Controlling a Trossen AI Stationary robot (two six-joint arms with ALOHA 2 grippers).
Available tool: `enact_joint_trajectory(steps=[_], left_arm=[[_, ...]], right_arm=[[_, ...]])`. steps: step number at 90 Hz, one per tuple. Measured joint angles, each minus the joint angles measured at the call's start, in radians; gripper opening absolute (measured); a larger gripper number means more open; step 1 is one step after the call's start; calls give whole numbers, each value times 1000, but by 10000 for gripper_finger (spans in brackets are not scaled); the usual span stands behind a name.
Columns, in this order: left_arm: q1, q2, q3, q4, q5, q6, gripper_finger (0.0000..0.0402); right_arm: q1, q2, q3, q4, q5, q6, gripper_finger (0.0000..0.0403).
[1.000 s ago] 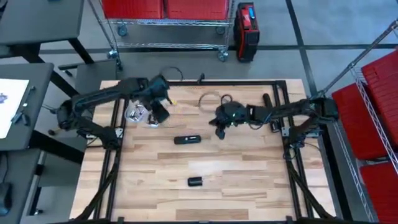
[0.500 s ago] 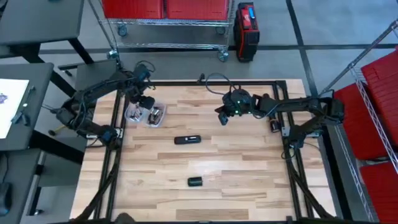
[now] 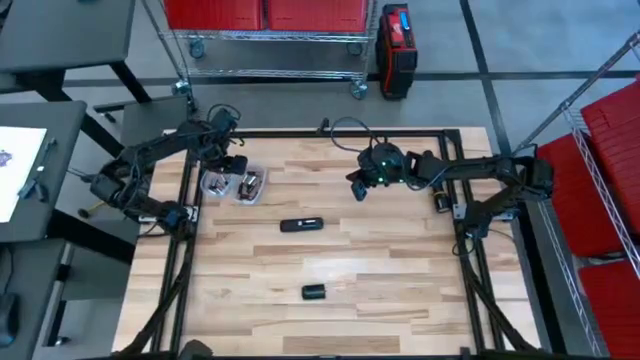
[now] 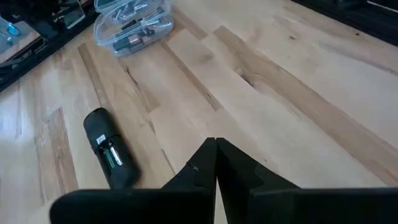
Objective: Insert battery
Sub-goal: Insert the silver battery into the remote's battery compartment
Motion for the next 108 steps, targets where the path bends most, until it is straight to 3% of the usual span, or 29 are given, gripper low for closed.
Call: enact_joint_trajectory(steps=[24,51,67,108], left_arm=[[-6,0,-53,123,-28,-100,122],[-34,38,-56,67,-39,-124,122],[-47,56,-56,46,-77,-48,122],[-54,136,-51,100,-115,-176,122]], right_arm=[[0,0,0,-15,0,-2,0],[0,0,0,-52,0,-2,0],[0,0,0,-51,0,-6,0],[0,0,0,-51,0,-10,0]])
